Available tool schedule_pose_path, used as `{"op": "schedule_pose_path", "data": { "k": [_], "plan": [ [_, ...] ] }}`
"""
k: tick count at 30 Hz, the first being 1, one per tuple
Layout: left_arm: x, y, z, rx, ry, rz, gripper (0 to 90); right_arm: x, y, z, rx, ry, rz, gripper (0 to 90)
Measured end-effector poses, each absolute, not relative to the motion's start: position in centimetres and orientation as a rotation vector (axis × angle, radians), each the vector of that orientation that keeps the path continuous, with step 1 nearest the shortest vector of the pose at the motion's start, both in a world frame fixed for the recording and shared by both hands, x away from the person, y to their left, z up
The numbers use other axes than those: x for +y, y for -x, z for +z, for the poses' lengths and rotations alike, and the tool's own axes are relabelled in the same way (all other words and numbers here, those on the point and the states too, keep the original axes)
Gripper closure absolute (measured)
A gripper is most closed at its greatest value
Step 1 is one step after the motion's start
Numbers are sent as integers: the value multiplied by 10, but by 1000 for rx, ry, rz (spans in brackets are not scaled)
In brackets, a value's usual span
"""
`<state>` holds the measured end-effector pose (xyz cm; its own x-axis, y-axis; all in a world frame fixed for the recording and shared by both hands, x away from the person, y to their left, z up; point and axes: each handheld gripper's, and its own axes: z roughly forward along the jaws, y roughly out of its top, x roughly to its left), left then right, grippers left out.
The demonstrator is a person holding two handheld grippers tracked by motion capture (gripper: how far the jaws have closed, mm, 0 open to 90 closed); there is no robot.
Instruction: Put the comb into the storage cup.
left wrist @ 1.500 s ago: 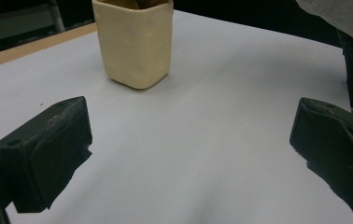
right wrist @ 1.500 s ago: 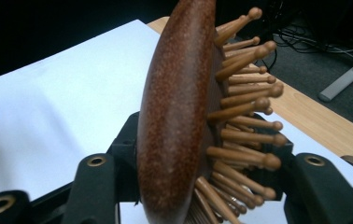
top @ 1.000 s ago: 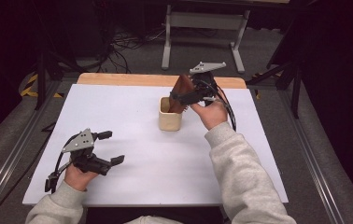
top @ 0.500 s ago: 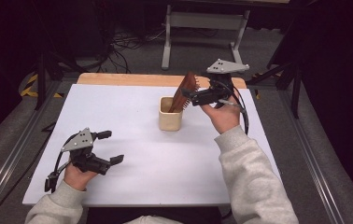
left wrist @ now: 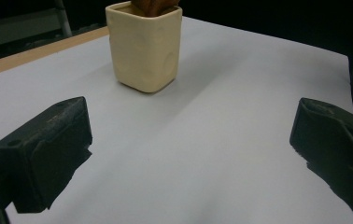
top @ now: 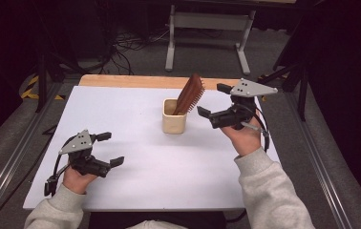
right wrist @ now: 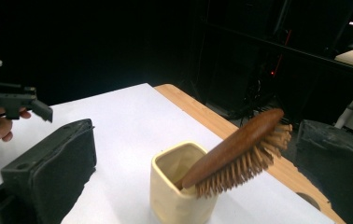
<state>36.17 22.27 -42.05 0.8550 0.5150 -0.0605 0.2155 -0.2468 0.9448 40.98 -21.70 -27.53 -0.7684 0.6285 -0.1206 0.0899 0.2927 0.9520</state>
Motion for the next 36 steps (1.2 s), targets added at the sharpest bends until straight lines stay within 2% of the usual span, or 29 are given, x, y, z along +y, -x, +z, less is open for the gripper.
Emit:
{"op": "schedule_pose_path", "data": {
  "k": [13,25,36],
  "plan": [
    [238,-359,-418,574,-1813,331,0,-251,-375,-309,2079,-647,1522,2],
    [247,-355,-424,583,-1812,340,0,-276,-356,-383,2134,-724,1530,2],
    [254,-349,-434,590,-1807,354,0,-285,-352,-426,2162,-777,1525,1]
  ]
}}
